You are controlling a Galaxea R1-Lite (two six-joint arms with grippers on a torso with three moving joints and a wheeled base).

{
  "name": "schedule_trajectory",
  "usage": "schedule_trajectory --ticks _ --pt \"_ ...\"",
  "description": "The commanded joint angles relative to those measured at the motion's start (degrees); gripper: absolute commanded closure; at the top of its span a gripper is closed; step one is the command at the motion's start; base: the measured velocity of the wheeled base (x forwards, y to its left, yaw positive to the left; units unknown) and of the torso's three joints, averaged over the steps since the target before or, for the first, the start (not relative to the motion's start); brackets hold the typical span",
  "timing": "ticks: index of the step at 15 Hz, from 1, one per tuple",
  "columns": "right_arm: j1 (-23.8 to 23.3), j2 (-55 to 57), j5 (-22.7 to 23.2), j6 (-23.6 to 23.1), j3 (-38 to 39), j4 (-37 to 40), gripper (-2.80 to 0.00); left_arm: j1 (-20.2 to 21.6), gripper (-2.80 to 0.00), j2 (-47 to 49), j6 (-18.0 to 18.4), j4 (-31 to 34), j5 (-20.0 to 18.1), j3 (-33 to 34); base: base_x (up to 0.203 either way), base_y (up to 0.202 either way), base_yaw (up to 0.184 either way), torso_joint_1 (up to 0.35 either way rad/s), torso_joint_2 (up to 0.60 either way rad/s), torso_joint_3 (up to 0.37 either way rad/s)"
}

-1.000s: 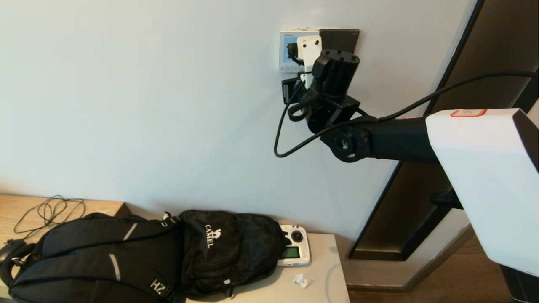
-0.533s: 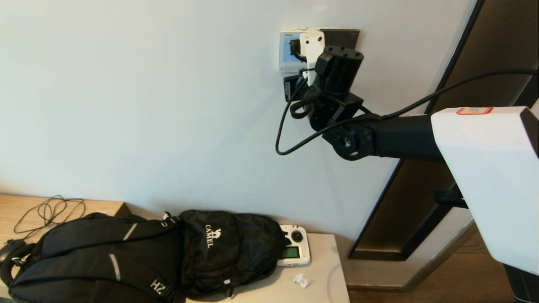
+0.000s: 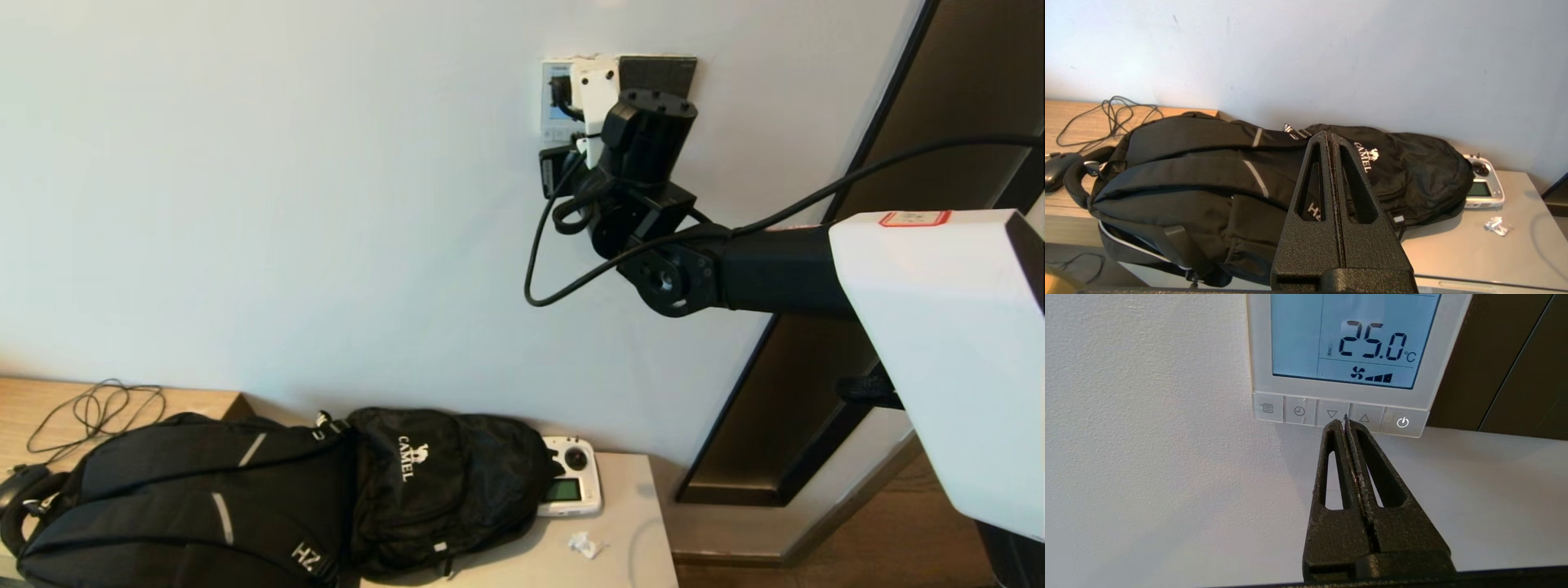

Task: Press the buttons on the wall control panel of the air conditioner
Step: Press the temperature increase button, then turn off the central air conditioner

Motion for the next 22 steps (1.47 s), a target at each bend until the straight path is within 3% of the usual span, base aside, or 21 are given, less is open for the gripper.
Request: schedule_trajectory --ticks 1,6,12,19,22 --pt "0.07 0.2 -0.29 -0.05 0.03 -0.98 0.0 0.02 0.0 -0.1 -0.03 -0.02 0.0 0.0 0.0 0.0 0.0 0.0 0.0 0.0" --pt "2.18 -4.84 -1.42 -0.68 2.44 -3.99 0.0 0.02 0.0 -0.02 0.0 -0.02 0.05 0.0 0.0 0.0 0.0 0.0 0.0 0.0" --pt "2.87 -23.08 -3.21 -1.08 19.87 -3.93 0.0 0.02 0.0 -0.02 -0.03 -0.02 0.0 0.0 0.0 0.0 0.0 0.0 0.0 0.0" --pt "-4.1 -42.27 -5.68 -1.01 42.45 -3.11 0.0 0.02 0.0 -0.02 -0.03 -0.02 0.0 0.0 0.0 0.0 0.0 0.0 0.0 0.0" --pt "-8.01 -51.22 -8.11 -0.79 50.72 0.7 0.0 0.02 0.0 -0.02 0.06 -0.02 0.0 0.0 0.0 0.0 0.0 0.0 0.0 0.0"
